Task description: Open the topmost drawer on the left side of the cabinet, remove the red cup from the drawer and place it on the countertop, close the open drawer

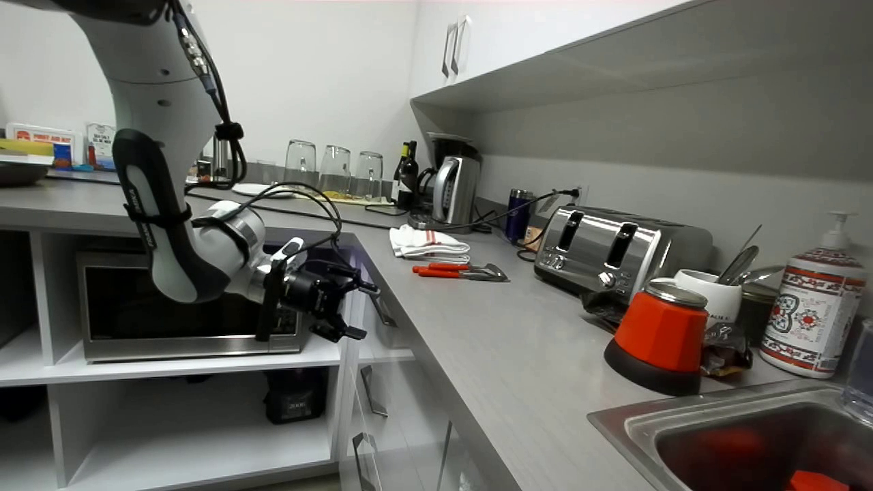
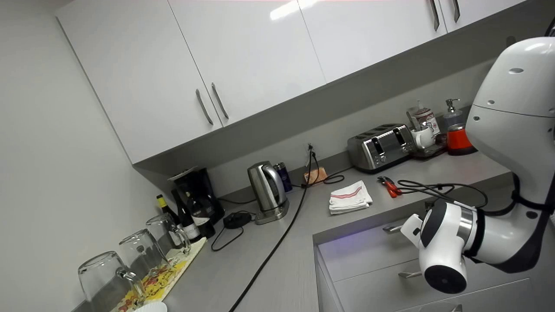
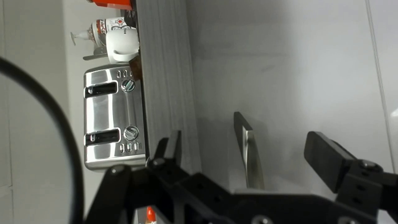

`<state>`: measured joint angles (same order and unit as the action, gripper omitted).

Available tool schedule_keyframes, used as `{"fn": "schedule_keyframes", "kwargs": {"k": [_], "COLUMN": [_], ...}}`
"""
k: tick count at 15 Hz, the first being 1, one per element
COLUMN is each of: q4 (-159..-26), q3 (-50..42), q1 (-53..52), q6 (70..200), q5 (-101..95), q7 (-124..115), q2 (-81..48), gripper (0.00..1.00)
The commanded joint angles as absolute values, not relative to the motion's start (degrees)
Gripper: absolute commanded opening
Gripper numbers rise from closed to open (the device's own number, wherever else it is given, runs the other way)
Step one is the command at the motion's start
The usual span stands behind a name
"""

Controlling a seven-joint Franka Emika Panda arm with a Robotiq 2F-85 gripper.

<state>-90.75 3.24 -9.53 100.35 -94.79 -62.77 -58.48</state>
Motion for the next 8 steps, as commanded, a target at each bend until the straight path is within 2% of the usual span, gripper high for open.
{"fn": "schedule_keyframes", "kwargs": {"k": [1, 5, 8], "q4": [-89.72, -88.21, -86.22], "q3": [3.23, 3.27, 3.01], "q1": [-10.36, -10.95, -10.97], "q6": [99.62, 99.33, 99.17], "q5": [-95.94, -95.9, -95.73], "q7": [-62.98, -62.27, -61.76], "q2": [-59.83, -60.99, -61.83], "gripper": [1.0, 1.0, 0.92]}}
